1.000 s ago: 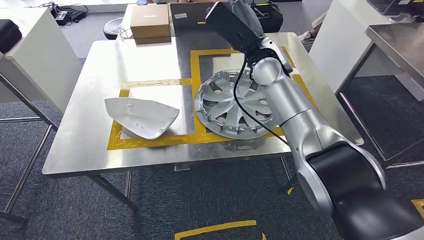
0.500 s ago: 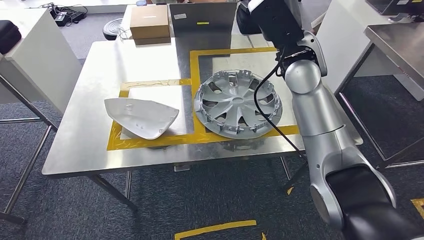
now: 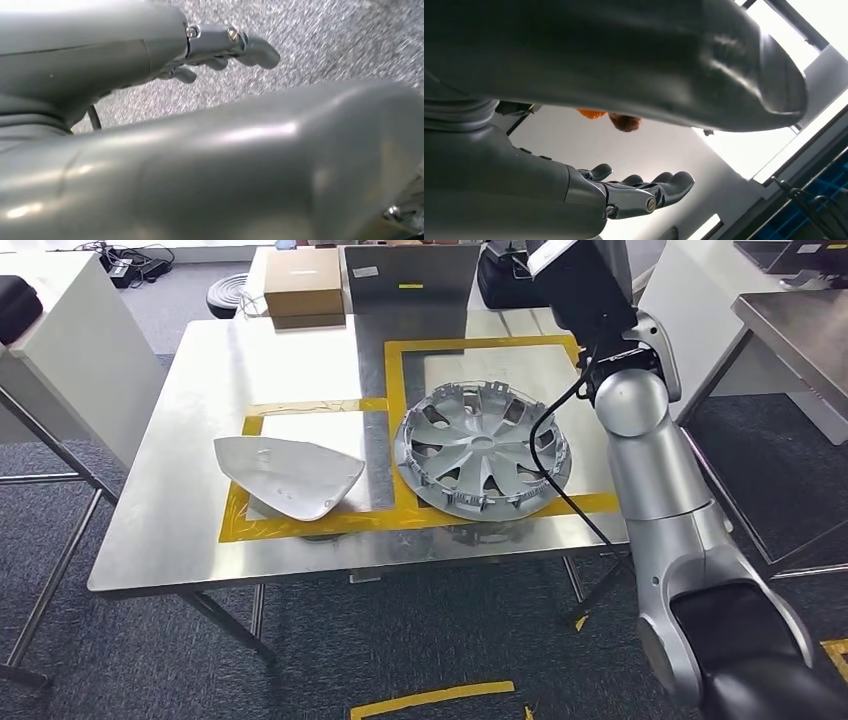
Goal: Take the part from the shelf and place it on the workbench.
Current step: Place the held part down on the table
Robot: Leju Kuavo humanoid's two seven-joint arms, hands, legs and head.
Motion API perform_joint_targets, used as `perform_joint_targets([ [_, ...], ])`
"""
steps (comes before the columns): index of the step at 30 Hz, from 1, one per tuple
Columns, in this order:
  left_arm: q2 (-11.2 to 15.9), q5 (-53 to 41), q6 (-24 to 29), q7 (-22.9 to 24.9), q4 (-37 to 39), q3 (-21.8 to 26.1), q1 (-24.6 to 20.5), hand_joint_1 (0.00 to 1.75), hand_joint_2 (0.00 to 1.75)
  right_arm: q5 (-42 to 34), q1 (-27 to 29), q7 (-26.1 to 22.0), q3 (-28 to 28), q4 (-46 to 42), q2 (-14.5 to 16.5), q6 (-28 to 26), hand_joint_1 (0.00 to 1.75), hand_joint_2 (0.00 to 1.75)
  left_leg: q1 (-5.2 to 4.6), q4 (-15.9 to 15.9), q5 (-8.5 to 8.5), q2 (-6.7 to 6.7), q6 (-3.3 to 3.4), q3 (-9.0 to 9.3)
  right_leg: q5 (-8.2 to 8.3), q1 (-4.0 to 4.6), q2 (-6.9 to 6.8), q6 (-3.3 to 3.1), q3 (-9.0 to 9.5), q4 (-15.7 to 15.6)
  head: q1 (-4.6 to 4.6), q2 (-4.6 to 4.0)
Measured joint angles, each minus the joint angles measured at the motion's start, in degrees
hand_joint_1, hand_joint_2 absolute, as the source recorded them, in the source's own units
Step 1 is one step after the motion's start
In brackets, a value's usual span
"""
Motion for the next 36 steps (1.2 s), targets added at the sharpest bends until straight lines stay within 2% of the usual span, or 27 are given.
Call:
perform_joint_targets([
  [1,-0.05,-0.08,0.00,0.04,0.01,0.01,-0.02,0.00,0.00,-0.04,0.28,0.00,-0.01,-0.01,-0.23,0.01,0.00,0.00,0.04,0.06,0.01,0.08,-0.06,-0.04,0.38,-0.14,-0.01,0.12,-0.91,1.26,0.00,0.00],
  [2,-0.10,-0.15,-0.01,0.06,0.01,0.01,-0.06,0.00,0.00,-0.07,0.45,0.00,-0.01,-0.04,-0.41,0.01,0.00,0.00,0.12,0.18,0.03,0.15,-0.17,-0.10,1.85,-0.29,-0.04,0.23,-0.73,0.31,0.00,0.00],
  [4,-0.22,-0.21,-0.02,0.07,0.01,0.00,-0.23,0.00,0.00,-0.11,0.40,0.00,-0.01,-0.19,-0.66,0.02,0.00,0.00,0.32,0.62,0.06,0.20,-0.68,-0.35,6.03,-0.63,-0.12,0.44,2.51,-7.06,0.01,0.00],
  [5,-0.26,-0.23,-0.02,0.09,-0.01,-0.01,-0.35,0.00,0.00,-0.20,0.30,0.01,0.00,-0.26,-0.77,0.04,0.00,0.00,0.39,0.85,0.14,0.14,-1.09,-0.54,7.67,-0.57,-0.02,0.32,4.06,-10.33,0.00,0.00],
  [6,-0.29,-0.25,-0.02,0.13,-0.02,-0.01,-0.45,0.00,0.00,-0.36,0.20,0.01,0.00,-0.31,-0.93,0.07,0.00,0.00,0.41,1.06,0.26,0.07,-1.55,-0.72,8.54,-0.50,0.09,-0.01,5.05,-12.65,0.01,0.00],
  [7,-0.31,-0.27,-0.02,0.20,-0.02,-0.01,-0.52,0.00,0.00,-0.55,0.11,-0.01,0.01,-0.30,-1.07,0.08,0.00,0.00,0.38,1.12,0.47,-0.01,-2.06,-0.89,8.73,-0.32,0.22,-0.49,5.23,-13.45,0.00,0.00],
  [10,-0.34,-0.35,-0.02,0.45,-0.01,-0.01,-0.46,0.00,0.00,-1.10,-0.02,-0.04,0.02,-0.29,-1.28,0.05,0.00,0.00,0.48,1.05,0.82,-0.06,-3.47,-1.43,9.53,-0.14,0.33,-2.25,4.34,-13.44,-0.02,0.00],
  [11,-0.33,-0.37,-0.02,0.51,-0.01,-0.01,-0.44,0.00,0.00,-1.21,-0.03,-0.04,0.02,-0.29,-1.30,0.03,0.00,0.00,0.55,2.00,-0.22,0.01,-3.78,-1.94,9.97,-0.19,0.26,-2.78,4.02,-13.57,-0.02,0.00],
  [13,-0.34,-0.40,-0.02,0.56,0.00,-0.01,-0.47,0.00,0.00,-1.34,0.04,-0.06,0.02,-0.29,-1.31,-0.01,0.00,0.00,0.63,7.45,-4.70,0.16,-4.11,-3.95,10.85,-0.19,0.17,-3.58,3.17,-13.69,-0.07,0.00],
  [15,-0.36,-0.41,-0.02,0.56,-0.01,-0.01,-0.50,0.00,0.00,-1.43,0.36,-0.07,0.02,-0.29,-1.33,-0.05,0.00,0.00,0.62,14.69,-8.92,0.18,-4.23,-5.96,11.60,0.07,0.17,-3.92,2.17,-13.63,-0.06,0.00],
  [16,-0.36,-0.45,-0.02,0.56,-0.01,0.00,-0.50,0.00,0.00,-1.46,0.59,-0.07,0.02,-0.29,-1.37,-0.08,0.00,0.00,0.60,16.56,-9.64,0.18,-4.19,-5.99,11.97,0.24,0.17,-3.97,1.67,-13.58,-0.05,0.00],
  [17,-0.35,-0.51,-0.02,0.56,-0.02,0.00,-0.51,0.00,0.00,-1.48,0.79,-0.07,0.02,-0.30,-1.43,-0.11,0.00,0.00,0.54,16.20,-9.34,0.18,-4.02,-4.89,12.32,0.39,0.18,-3.97,1.19,-13.54,-0.05,0.00],
  [18,-0.35,-0.57,-0.02,0.56,-0.05,-0.01,-0.53,0.00,0.00,-1.48,0.95,-0.07,0.02,-0.35,-1.50,-0.15,0.00,0.00,0.44,13.79,-8.38,0.18,-3.72,-2.74,12.65,0.52,0.18,-3.92,0.77,-13.50,-0.04,0.00],
  [20,-0.27,-0.64,-0.02,0.56,-0.17,-0.01,-0.64,0.00,0.00,-1.48,1.03,-0.08,0.01,-0.64,-1.67,-0.24,0.00,0.00,0.02,6.08,-6.80,0.22,-2.87,2.87,13.25,0.71,0.16,-3.66,0.17,-13.47,-0.02,0.00],
  [21,-0.23,-0.64,-0.02,0.55,-0.22,-0.01,-0.71,0.00,0.00,-1.48,1.03,-0.11,0.00,-0.81,-1.75,-0.28,0.00,0.00,-0.22,3.45,-6.32,0.25,-2.58,4.65,13.53,0.73,0.11,-3.41,0.05,-13.49,-0.01,0.00],
  [22,-0.20,-0.65,-0.02,0.55,-0.27,-0.01,-0.77,0.00,0.00,-1.48,1.03,-0.15,-0.01,-0.93,-1.81,-0.31,0.00,0.00,-0.46,1.86,-6.25,0.27,-2.31,5.61,13.79,0.70,0.05,-3.11,-0.02,-13.53,-0.02,0.00],
  [25,-0.28,-0.67,-0.02,0.57,-0.31,-0.01,-0.86,0.00,0.00,-1.50,1.07,-0.23,-0.02,-1.08,-2.04,-0.36,0.00,0.00,-0.49,0.81,-5.36,0.36,-1.46,5.39,14.41,0.67,0.00,-2.05,-0.23,-13.74,-0.03,0.00],
  [26,-0.29,-0.67,-0.02,0.57,-0.33,-0.01,-0.89,0.00,0.00,-1.50,1.04,-0.23,-0.02,-1.10,-2.18,-0.38,0.00,0.00,-0.30,0.47,-4.79,0.46,-1.02,5.14,13.66,0.67,0.01,-1.71,-0.60,-13.12,0.07,0.00],
  [27,-0.31,-0.67,-0.02,0.57,-0.35,-0.01,-0.92,0.00,0.00,-1.52,1.02,-0.23,-0.03,-1.10,-2.33,-0.42,0.00,0.00,-0.09,0.10,-4.17,0.57,-0.67,4.80,12.06,0.64,0.01,-1.38,-1.32,-11.45,0.16,0.00],
  [28,-0.30,-0.67,-0.03,0.57,-0.37,-0.01,-0.95,0.00,0.00,-1.53,1.05,-0.23,-0.04,-1.10,-2.47,-0.46,0.00,0.00,-0.02,-0.03,-3.64,0.69,-0.43,4.32,9.71,0.47,0.01,-1.07,-2.41,-8.59,0.26,0.00],
  [30,-0.31,-0.68,-0.04,0.56,-0.37,-0.01,-0.94,0.00,0.00,-1.54,1.30,-0.22,-0.05,-1.10,-2.65,-0.52,0.00,0.00,0.01,-0.01,-2.71,0.77,-0.28,3.06,5.29,0.23,-0.02,-0.44,-4.79,-1.29,0.36,0.00],
  [31,-0.33,-0.70,-0.04,0.56,-0.35,-0.01,-0.92,0.00,0.00,-1.54,1.49,-0.22,-0.05,-1.10,-2.71,-0.53,0.00,0.00,0.03,0.05,-2.26,0.82,-0.33,2.40,4.46,0.11,-0.03,-0.20,-5.22,1.08,0.36,0.00],
  [32,-0.33,-0.72,-0.04,0.56,-0.34,-0.01,-0.91,0.00,0.00,-1.54,1.63,-0.22,-0.05,-1.10,-2.75,-0.53,0.00,0.00,0.06,0.15,-1.83,0.87,-0.42,1.77,4.73,0.00,-0.04,-0.03,-4.72,1.57,0.37,0.00],
  [33,-0.34,-0.75,-0.05,0.56,-0.33,-0.01,-0.91,0.00,0.00,-1.54,1.69,-0.22,-0.05,-1.11,-2.79,-0.53,0.00,0.00,0.12,0.31,-1.43,0.91,-0.57,1.14,5.97,-0.12,-0.06,0.08,-2.96,-0.31,0.37,0.00],
  [34,-0.36,-0.76,-0.05,0.56,-0.33,-0.01,-0.92,0.00,0.00,-1.54,1.68,-0.23,-0.05,-1.14,-2.82,-0.53,0.00,0.00,0.19,0.55,-1.09,0.92,-0.79,0.57,7.36,-0.24,-0.10,0.16,-0.27,-3.88,0.37,0.00],
  [35,-0.35,-0.77,-0.06,0.57,-0.35,-0.01,-0.92,0.00,0.00,-1.55,1.61,-0.24,-0.05,-1.17,-2.85,-0.53,0.00,0.00,0.19,0.84,-0.78,0.90,-1.08,0.01,7.98,-0.25,-0.12,0.11,2.47,-7.94,0.37,0.00],
  [36,-0.37,-0.78,-0.07,0.57,-0.35,-0.01,-0.91,0.00,0.00,-1.59,1.56,-0.26,-0.06,-1.21,-2.90,-0.52,0.00,0.00,0.19,1.07,-0.49,0.86,-1.44,-0.39,8.48,-0.14,-0.05,-0.20,4.48,-11.06,0.34,0.00],
])
